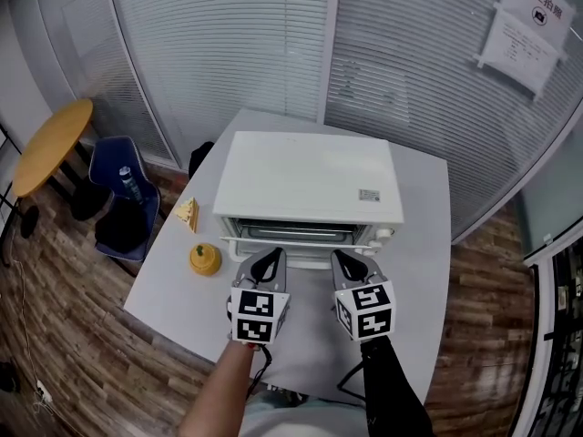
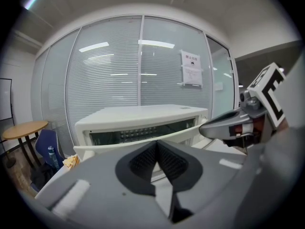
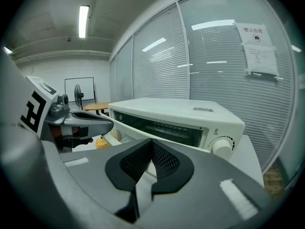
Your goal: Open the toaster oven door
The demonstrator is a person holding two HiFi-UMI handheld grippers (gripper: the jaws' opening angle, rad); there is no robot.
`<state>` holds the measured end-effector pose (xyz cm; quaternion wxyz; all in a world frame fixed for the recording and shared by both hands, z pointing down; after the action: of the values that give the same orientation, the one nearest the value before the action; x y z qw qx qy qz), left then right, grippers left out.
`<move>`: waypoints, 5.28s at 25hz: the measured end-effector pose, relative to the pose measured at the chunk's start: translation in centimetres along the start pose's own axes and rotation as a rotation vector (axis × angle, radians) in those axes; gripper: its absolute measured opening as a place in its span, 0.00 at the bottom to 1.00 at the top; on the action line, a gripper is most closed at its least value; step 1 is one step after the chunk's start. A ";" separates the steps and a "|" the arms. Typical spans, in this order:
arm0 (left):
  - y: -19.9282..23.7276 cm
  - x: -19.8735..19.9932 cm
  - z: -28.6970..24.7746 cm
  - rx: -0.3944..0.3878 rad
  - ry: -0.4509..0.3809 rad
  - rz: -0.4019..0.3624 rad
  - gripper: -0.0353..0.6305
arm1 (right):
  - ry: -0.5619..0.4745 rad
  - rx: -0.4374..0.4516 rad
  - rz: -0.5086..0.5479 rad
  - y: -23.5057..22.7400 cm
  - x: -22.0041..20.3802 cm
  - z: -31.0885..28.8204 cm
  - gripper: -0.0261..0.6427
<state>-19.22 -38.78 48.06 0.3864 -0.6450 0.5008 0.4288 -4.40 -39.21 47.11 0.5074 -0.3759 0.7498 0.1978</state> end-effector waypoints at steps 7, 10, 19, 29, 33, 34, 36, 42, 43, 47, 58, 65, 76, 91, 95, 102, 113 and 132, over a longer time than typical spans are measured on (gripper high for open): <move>-0.6 -1.6 1.4 -0.006 0.043 -0.012 0.14 | 0.040 -0.017 -0.014 1.1 -1.8 0.9 0.04; -0.9 -2.5 2.0 -0.020 0.068 -0.011 0.14 | 0.061 -0.022 -0.013 1.7 -2.6 1.2 0.04; -1.8 -6.3 3.9 -0.055 0.142 -0.006 0.14 | 0.127 -0.033 -0.027 4.0 -6.5 2.5 0.04; -2.9 -12.3 5.4 -0.102 0.240 0.013 0.14 | 0.200 -0.072 -0.033 6.3 -12.3 3.5 0.04; -3.5 -14.0 5.8 -0.107 0.269 0.032 0.14 | 0.219 -0.073 -0.053 6.7 -14.1 3.5 0.04; -3.6 -14.4 5.9 -0.110 0.273 0.035 0.14 | 0.220 -0.073 -0.063 6.8 -14.5 3.5 0.04; -3.8 -15.1 6.0 -0.118 0.281 0.041 0.14 | 0.214 -0.076 -0.086 6.8 -15.1 3.5 0.04; -4.2 -17.1 6.2 -0.120 0.301 0.078 0.14 | 0.194 -0.088 -0.159 6.9 -17.2 3.4 0.04; -4.2 -17.4 6.2 -0.118 0.300 0.089 0.14 | 0.190 -0.089 -0.170 6.9 -17.5 3.3 0.04; -4.3 -18.7 6.0 -0.107 0.299 0.129 0.14 | 0.183 -0.102 -0.211 6.8 -18.8 3.1 0.04; -4.6 -21.8 5.9 -0.094 0.304 0.190 0.14 | 0.152 -0.167 -0.298 6.9 -21.9 2.4 0.04; -4.8 -23.4 5.7 -0.083 0.301 0.214 0.14 | 0.131 -0.189 -0.307 6.9 -23.4 1.9 0.05; -4.9 -23.9 5.6 -0.081 0.312 0.217 0.14 | 0.113 -0.214 -0.311 6.9 -24.0 1.7 0.05; -6.2 -24.7 7.5 -0.092 0.318 0.138 0.14 | 0.190 -0.218 -0.244 7.9 -25.3 2.3 0.05; -6.2 -24.9 7.8 -0.103 0.324 0.148 0.14 | 0.179 -0.224 -0.264 8.0 -25.5 2.9 0.04; -6.2 -24.8 9.0 -0.118 0.317 0.138 0.14 | 0.134 -0.238 -0.248 8.4 -24.2 4.0 0.05; -5.0 -17.1 11.6 -0.131 0.116 0.088 0.14 | -0.003 -0.271 -0.151 9.7 -18.1 7.9 0.04; -7.8 -2.3 22.9 -0.012 -0.164 -0.005 0.14 | -0.283 -0.127 0.110 12.0 -4.5 21.5 0.04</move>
<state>-15.65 -15.27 43.19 0.4232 -0.6112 0.4632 0.4824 0.49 -15.35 41.47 0.5716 -0.3341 0.6763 0.3229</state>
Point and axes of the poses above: the fingertips, and each gripper's own axes: z backward along the fingers, y to its left, x out of its top, the point moved 4 cm from there along z, backward along the fingers, and after that the axes turned 11 degrees about x, right-handed, at the moved point
